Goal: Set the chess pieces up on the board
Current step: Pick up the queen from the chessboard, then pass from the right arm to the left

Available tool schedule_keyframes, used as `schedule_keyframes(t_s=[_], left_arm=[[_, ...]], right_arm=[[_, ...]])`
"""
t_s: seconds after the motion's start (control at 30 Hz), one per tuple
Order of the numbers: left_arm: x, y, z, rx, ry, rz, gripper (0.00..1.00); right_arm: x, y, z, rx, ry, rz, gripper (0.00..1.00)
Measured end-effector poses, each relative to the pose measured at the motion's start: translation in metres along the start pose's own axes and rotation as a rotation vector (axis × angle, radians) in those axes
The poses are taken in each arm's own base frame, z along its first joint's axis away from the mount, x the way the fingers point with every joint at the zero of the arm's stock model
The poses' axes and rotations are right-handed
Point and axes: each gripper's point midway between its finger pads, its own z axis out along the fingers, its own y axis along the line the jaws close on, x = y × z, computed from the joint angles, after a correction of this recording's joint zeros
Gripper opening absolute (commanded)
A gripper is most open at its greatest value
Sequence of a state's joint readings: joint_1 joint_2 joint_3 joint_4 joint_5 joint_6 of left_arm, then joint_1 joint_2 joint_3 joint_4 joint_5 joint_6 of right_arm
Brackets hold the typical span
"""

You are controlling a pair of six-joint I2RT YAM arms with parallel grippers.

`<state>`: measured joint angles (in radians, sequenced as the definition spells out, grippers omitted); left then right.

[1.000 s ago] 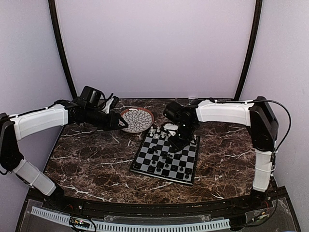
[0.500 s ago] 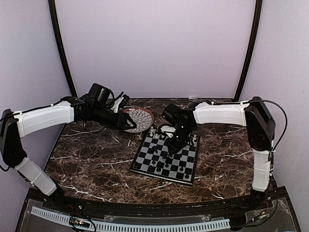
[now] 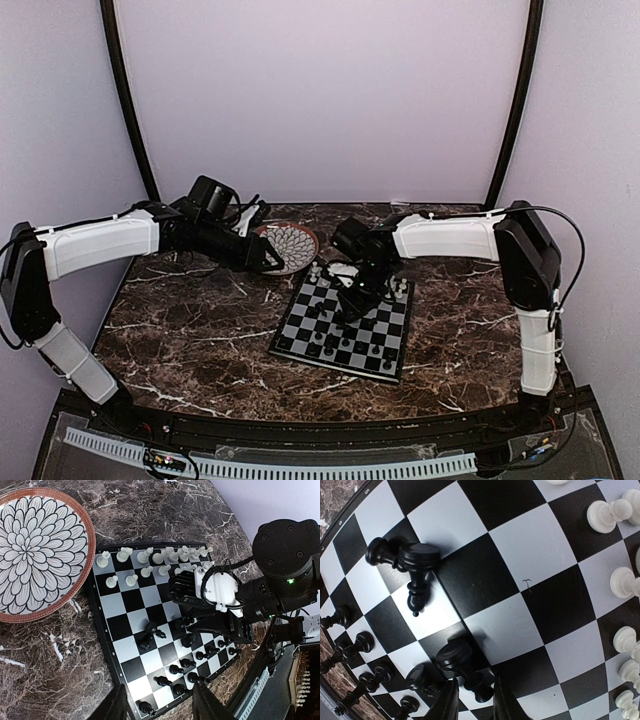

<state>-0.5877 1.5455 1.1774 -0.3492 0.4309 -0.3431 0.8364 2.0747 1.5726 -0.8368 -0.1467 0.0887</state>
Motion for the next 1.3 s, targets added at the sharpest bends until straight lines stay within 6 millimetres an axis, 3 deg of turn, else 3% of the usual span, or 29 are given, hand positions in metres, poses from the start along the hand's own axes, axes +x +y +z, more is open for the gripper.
schedule_keyframes(t_s=[0.2,0.67,0.87,1.0,1.17,1.3], left_arm=[[0.002,0.001,0.004,0.003,0.012,-0.005,0.47],[0.003,0.0,0.011,0.03,0.023,-0.014,0.47],[0.001,-0.006,0.017,0.082,0.023,-0.036,0.48],[0.005,-0.011,0.034,0.157,0.059,-0.096,0.49],[0.014,-0.02,0.059,0.298,0.135,-0.192,0.5],[0.018,-0.03,0.067,0.396,0.178,-0.238,0.49]], right_arm=[[-0.002,0.004,0.002,-0.027,-0.003,-0.005,0.09],[-0.002,0.005,-0.001,-0.029,-0.01,-0.007,0.02],[0.0,0.008,-0.028,-0.02,-0.036,-0.012,0.03],[-0.006,0.017,-0.052,-0.05,-0.095,-0.026,0.03],[-0.013,0.028,-0.062,-0.08,-0.123,-0.041,0.03],[-0.017,0.038,-0.066,-0.108,-0.133,-0.06,0.03]])
